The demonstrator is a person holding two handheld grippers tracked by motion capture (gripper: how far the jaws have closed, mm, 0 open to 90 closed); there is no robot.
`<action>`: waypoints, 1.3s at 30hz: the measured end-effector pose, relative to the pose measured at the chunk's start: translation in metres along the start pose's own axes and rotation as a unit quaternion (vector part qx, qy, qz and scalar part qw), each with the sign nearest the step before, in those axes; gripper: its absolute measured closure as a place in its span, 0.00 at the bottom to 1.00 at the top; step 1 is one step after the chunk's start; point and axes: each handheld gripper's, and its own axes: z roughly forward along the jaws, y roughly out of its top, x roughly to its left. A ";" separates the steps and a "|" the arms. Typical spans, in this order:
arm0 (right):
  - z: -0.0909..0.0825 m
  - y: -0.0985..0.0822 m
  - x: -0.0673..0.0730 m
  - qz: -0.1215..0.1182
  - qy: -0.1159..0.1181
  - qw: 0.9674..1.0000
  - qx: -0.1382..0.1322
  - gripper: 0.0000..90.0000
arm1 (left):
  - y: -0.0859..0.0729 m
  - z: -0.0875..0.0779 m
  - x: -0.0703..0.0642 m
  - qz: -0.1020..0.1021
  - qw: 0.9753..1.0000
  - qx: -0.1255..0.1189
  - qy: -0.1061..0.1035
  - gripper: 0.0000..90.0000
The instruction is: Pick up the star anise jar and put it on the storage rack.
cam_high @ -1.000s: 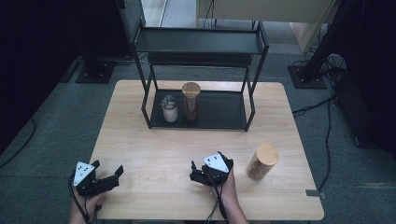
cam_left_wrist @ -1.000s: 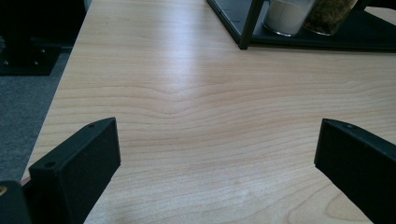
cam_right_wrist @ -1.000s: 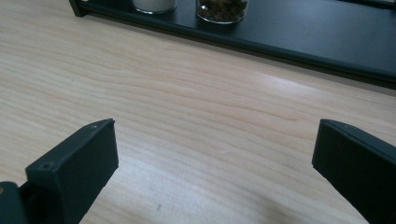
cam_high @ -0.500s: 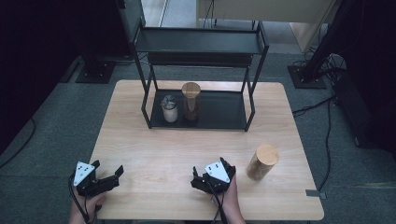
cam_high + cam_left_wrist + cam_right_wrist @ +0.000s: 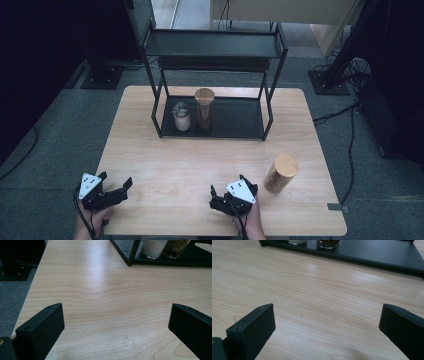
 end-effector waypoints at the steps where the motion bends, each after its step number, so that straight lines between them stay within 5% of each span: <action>1: -0.002 -0.001 -0.001 -0.001 0.002 1.000 0.000 0.00 | 0.000 0.000 0.000 0.000 1.000 0.000 0.000 0.01; 9: -0.018 -0.009 -0.010 -0.011 0.011 1.000 -0.003 0.00 | 0.000 0.000 0.000 0.004 1.000 0.003 0.001 0.01; 39: -0.058 -0.032 -0.055 -0.014 -0.013 1.000 -0.009 0.00 | 0.000 0.000 -0.001 0.005 1.000 0.000 -0.001 0.01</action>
